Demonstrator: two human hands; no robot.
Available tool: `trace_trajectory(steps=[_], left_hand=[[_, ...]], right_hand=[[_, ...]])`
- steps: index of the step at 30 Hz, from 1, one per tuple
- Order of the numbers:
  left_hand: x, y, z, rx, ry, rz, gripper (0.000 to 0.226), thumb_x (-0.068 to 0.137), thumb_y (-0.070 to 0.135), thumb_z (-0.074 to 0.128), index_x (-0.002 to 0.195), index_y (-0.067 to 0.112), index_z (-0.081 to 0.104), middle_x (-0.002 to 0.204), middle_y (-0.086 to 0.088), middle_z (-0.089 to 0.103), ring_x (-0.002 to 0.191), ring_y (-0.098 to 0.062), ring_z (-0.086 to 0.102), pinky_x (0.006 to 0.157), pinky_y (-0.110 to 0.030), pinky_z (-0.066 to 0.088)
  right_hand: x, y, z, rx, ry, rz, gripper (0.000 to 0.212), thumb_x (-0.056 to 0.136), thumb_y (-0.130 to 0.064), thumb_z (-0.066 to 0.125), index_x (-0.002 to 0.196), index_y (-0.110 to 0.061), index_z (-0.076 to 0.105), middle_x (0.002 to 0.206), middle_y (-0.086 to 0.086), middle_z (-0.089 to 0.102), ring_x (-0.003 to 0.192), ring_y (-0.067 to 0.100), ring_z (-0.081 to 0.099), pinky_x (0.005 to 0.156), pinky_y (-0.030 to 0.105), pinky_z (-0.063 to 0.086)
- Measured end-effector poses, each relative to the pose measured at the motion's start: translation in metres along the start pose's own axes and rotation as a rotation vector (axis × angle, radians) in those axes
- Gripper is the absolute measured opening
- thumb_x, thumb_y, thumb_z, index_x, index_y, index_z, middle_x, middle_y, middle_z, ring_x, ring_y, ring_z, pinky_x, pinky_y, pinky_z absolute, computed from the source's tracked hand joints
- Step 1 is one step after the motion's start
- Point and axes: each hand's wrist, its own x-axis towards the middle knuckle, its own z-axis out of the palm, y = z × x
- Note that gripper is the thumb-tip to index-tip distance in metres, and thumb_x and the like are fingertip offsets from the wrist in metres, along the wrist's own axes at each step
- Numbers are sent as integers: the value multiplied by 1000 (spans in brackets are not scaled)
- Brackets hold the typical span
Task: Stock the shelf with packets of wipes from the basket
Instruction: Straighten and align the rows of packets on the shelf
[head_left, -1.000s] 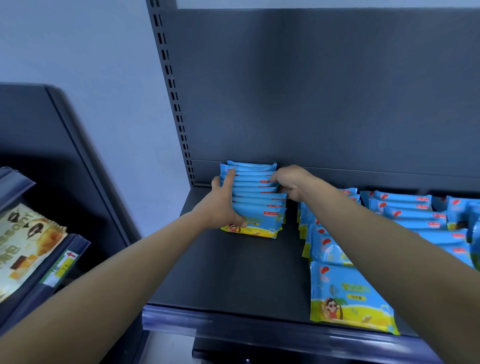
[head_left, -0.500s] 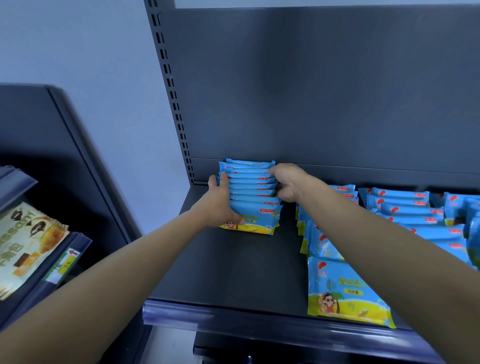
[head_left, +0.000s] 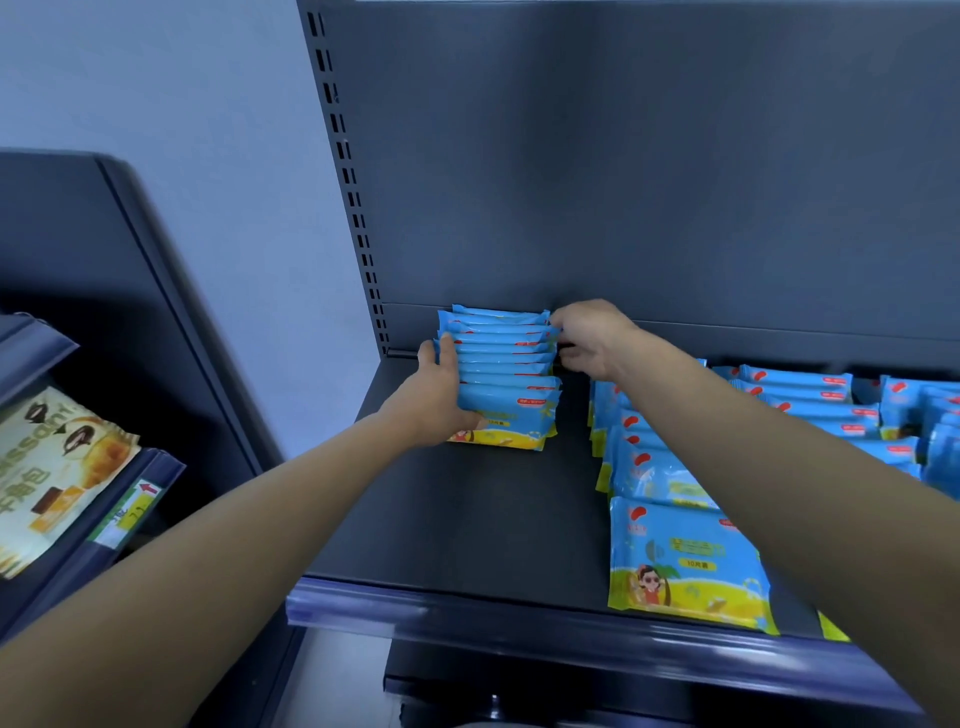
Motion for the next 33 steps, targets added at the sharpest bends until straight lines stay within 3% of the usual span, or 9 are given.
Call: trace_trajectory(steps=[2, 3, 6, 10, 16, 19, 22, 29, 33], left_hand=[[0, 1, -1, 62, 6, -1, 117, 74, 43, 72, 146, 10, -14, 153, -12, -4, 116, -33, 50, 96, -38, 45], [-1, 2, -1, 102, 15, 4, 117, 74, 46, 72, 146, 10, -13, 153, -13, -3, 117, -34, 50, 96, -39, 45], [-2, 2, -3, 189, 44, 19, 118, 70, 53, 72, 147, 9, -7, 153, -12, -1, 128, -35, 38, 101, -44, 41], [0, 0, -9, 119, -43, -2, 129, 63, 50, 79, 147, 12, -11, 155, -7, -9, 139, -32, 20, 109, -40, 31], [3, 7, -12, 60, -17, 32, 117, 66, 33, 80, 147, 8, -1, 151, -5, 3, 120, -27, 45, 91, -29, 42], [5, 8, -13, 56, -18, 35, 114, 64, 32, 81, 145, 7, 5, 148, -6, 7, 115, -26, 47, 88, -26, 42], [4, 7, -13, 47, -17, 33, 114, 63, 33, 82, 145, 7, 8, 148, -6, 8, 117, -27, 46, 91, -27, 42], [4, 0, -14, 34, -16, 21, 120, 63, 36, 82, 148, 12, 2, 153, -3, -3, 132, -26, 34, 100, -27, 35], [6, 0, -16, 34, -37, 33, 122, 62, 36, 83, 148, 13, 1, 154, -2, -7, 133, -26, 33, 101, -27, 35]], right_hand=[[-4, -5, -7, -52, 45, -43, 18, 89, -3, 41, 79, -16, 48, 74, 4, 44, 67, 9, 44, 86, 35, 52], [-5, -7, -12, -90, 65, -69, 15, 90, -3, 40, 83, -13, 49, 74, 3, 41, 74, 6, 45, 89, 35, 52], [-4, -9, -25, -207, 91, -189, 32, 92, -6, 42, 121, 1, 55, 96, 9, 50, 95, 16, 48, 102, 45, 45], [-14, -10, -36, -308, 136, -214, 32, 90, -4, 45, 119, 1, 57, 123, 17, 60, 116, 26, 56, 101, 46, 46], [-17, -2, -34, -349, 67, -169, 34, 91, -4, 48, 123, 8, 52, 131, 26, 51, 124, 38, 47, 102, 49, 42], [-11, 3, -29, -356, -8, -178, 38, 91, -6, 52, 129, -2, 51, 128, 19, 56, 119, 33, 55, 100, 40, 47], [-2, 9, -21, -358, -72, -208, 31, 90, -10, 57, 121, -11, 58, 108, 4, 57, 97, 17, 54, 88, 28, 49], [16, 17, -6, -438, -25, -282, 3, 86, -12, 63, 86, -15, 63, 100, 5, 62, 102, 21, 60, 91, 40, 53], [23, 12, 0, -573, 38, -305, 16, 88, -4, 53, 75, -13, 56, 93, 9, 58, 87, 22, 56, 90, 41, 53]])
